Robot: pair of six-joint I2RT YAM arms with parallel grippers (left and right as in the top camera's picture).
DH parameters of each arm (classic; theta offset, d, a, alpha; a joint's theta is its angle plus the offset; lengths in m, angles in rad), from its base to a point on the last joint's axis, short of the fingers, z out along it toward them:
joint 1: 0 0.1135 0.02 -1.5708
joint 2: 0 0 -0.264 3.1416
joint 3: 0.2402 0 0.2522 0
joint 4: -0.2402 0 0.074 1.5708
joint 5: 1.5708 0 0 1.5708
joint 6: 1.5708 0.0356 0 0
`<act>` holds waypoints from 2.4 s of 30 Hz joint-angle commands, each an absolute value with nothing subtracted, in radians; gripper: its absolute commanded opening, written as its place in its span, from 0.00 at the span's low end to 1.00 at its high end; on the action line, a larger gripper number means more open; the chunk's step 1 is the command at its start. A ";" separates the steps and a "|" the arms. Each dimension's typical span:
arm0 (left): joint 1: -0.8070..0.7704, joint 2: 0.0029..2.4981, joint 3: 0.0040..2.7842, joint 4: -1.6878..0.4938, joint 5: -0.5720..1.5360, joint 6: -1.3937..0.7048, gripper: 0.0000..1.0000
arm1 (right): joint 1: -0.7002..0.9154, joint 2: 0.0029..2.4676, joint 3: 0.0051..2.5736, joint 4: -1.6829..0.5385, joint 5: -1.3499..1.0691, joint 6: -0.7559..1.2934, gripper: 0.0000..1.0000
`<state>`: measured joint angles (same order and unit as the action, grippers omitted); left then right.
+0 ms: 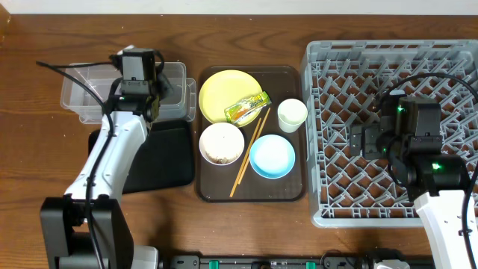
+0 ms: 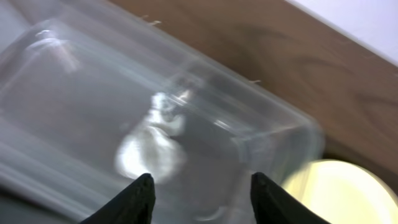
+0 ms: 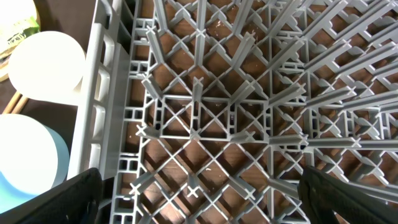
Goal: Sort waste into correct bins and load items into the dishwasher rack
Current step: 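Carry the tissue over the clear plastic bin and release it, then grasp the yellow snack wrapper on the plate with the left gripper, then move the wrapper over the clear bin and open the left gripper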
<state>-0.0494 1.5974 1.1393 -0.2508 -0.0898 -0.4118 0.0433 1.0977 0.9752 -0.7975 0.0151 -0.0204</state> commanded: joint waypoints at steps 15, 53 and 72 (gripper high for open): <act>-0.325 1.733 1.145 -0.127 0.273 0.139 0.77 | 0.033 1.093 0.999 -0.801 0.010 -0.031 0.99; -0.356 1.820 1.145 -0.019 0.117 0.035 0.06 | 0.033 1.093 0.999 -0.801 0.010 -0.031 0.99; 0.010 1.694 1.142 -0.198 -0.125 -0.867 0.17 | 0.033 1.093 0.999 -0.801 0.010 -0.031 0.99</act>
<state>-0.0063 1.6730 1.1435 -0.1959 -0.1024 -0.7383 0.0437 1.0977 0.9752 -0.7990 0.0151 -0.0204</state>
